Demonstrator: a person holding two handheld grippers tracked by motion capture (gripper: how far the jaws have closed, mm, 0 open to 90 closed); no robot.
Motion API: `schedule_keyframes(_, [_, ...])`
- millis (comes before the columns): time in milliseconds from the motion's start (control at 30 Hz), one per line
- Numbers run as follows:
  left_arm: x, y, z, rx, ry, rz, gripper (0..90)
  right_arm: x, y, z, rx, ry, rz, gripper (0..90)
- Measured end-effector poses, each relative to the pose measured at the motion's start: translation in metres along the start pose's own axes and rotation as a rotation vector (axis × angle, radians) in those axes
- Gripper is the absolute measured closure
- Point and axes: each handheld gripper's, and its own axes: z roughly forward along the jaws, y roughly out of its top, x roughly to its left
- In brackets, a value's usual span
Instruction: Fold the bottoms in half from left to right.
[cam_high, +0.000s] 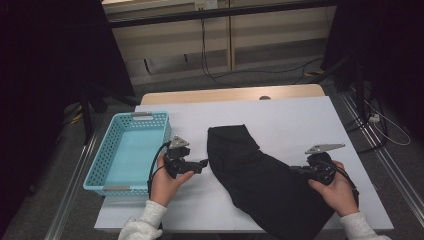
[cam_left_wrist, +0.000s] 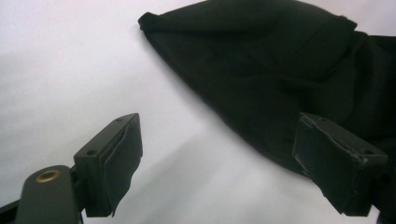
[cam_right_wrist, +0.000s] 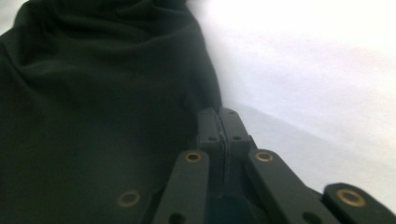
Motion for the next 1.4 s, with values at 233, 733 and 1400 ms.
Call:
schedule_keyframes(233, [-0.001,0.0,0.001,-0.004,-0.011,-0.024,14.6,-0.007,-0.001,0.001,0.008,-0.001,0.004,89.6])
schedule_keyframes(733, [0.0,0.007,0.012,0.019,-0.019,-0.107,14.2,-0.018,-0.003,-0.006,-0.006,-0.035,0.011,89.5])
schedule_keyframes(1400, [0.005,0.037,0.062,0.063,0.041,-0.131,22.8,-0.015,-0.008,-0.006,0.007,-0.037,-0.013,89.4])
